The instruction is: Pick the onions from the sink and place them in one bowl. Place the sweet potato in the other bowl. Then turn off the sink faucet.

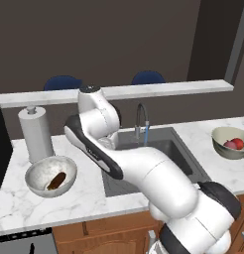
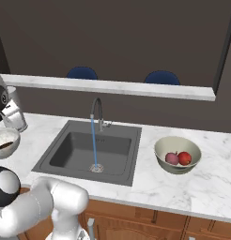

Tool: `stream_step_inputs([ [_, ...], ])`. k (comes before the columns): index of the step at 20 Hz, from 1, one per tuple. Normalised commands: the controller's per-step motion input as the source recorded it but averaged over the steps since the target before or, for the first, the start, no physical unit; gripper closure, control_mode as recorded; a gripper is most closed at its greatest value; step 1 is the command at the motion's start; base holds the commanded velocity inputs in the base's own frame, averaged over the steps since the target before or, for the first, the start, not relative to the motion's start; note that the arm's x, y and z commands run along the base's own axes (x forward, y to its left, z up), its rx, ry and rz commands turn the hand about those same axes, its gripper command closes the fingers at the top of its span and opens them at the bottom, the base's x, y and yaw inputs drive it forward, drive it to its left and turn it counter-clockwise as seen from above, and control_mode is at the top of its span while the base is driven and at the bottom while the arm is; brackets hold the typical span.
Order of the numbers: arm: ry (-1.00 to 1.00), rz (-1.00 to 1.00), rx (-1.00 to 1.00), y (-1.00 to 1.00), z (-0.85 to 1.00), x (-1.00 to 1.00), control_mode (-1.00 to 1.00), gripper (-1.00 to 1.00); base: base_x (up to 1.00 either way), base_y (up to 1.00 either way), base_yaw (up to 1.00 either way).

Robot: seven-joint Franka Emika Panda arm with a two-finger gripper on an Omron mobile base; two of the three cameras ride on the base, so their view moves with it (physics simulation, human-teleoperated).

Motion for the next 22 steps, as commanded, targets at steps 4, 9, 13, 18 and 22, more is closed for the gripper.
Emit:
stream_step_inputs([
  [4,-0.13,0.51,0.00,-0.66,0.00,-0.09,-1.00,-1.00,0.00,0.00,0.00],
  [9,-0.15,0.54,0.00,-0.65,0.02,-0.24,-1.00,-1.00,0.00,0.00,0.00],
  [13,-0.15,0.37,0.00,-0.78,0.16,-0.56,-1.00,-1.00,0.00,0.00,0.00],
  [18,-0.13,0.24,0.00,-0.71,0.08,-0.34,-1.00,-1.00,0.00,0.00,0.00],
  [22,-0.10,0.17,0.00,-0.72,0.00,-0.05,-1.00,-1.00,0.00,0.00,0.00],
])
